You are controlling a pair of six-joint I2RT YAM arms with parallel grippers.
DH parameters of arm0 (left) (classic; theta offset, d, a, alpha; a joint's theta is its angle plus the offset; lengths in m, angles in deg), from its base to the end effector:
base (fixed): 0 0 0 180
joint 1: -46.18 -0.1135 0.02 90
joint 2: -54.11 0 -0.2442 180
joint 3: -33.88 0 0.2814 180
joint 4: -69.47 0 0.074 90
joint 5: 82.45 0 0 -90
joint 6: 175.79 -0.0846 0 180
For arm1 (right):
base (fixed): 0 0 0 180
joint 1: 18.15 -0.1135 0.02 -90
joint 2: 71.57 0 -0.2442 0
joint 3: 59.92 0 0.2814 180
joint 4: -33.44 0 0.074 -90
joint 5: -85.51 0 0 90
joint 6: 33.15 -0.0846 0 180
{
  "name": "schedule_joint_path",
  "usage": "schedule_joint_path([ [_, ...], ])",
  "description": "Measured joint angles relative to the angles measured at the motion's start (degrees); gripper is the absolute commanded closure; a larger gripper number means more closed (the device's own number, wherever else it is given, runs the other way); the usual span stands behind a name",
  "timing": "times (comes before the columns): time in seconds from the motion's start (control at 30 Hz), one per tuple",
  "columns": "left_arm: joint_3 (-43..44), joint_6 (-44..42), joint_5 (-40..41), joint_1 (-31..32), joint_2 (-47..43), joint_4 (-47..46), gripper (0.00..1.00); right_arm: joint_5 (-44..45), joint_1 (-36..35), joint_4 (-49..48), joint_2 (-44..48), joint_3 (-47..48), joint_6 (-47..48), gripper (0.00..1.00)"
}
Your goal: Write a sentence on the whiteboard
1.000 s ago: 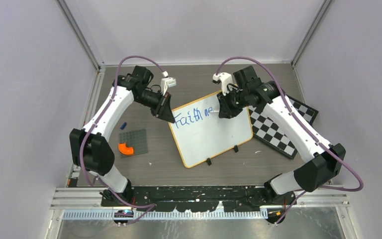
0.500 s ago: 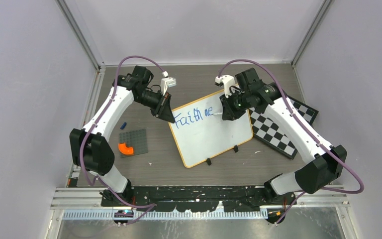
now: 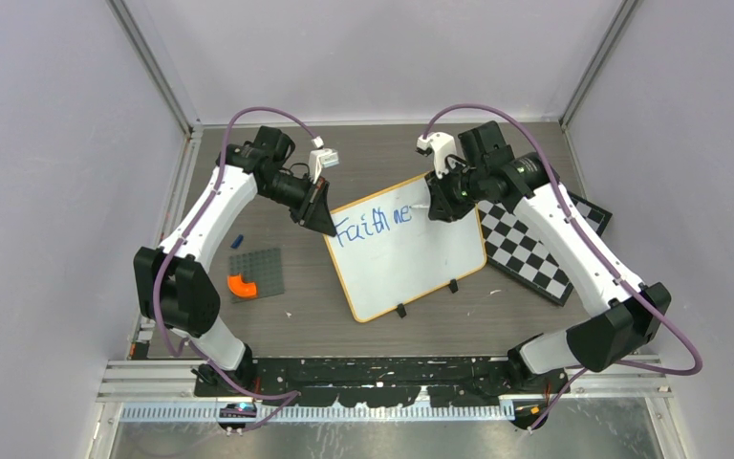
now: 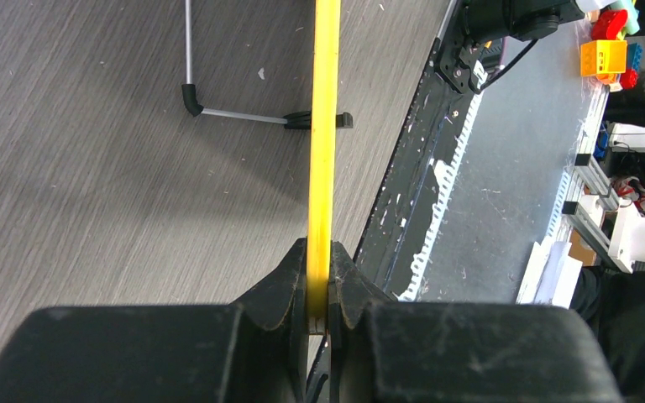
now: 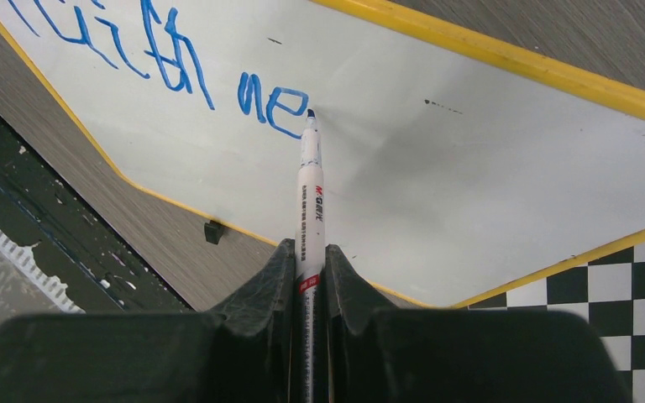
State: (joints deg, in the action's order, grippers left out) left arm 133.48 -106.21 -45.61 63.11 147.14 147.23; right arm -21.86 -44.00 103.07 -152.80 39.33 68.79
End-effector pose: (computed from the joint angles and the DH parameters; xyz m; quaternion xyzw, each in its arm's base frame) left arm 0.3177 -0.1675 0.2715 0.3518 0.8124 -0.4368 0.1595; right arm 0.3008 0.1738 0.3206 -0.3493 0.8672 0.1809 0.3054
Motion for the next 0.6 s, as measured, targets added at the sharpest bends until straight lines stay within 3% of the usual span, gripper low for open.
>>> schedule_joint_path([
  [0.6, 0.0, 0.0, 0.1, -0.1, 0.1, 0.0, 1.0, 1.3, 0.1, -0.3, 0.3, -4.2, 0.4, 1.0],
])
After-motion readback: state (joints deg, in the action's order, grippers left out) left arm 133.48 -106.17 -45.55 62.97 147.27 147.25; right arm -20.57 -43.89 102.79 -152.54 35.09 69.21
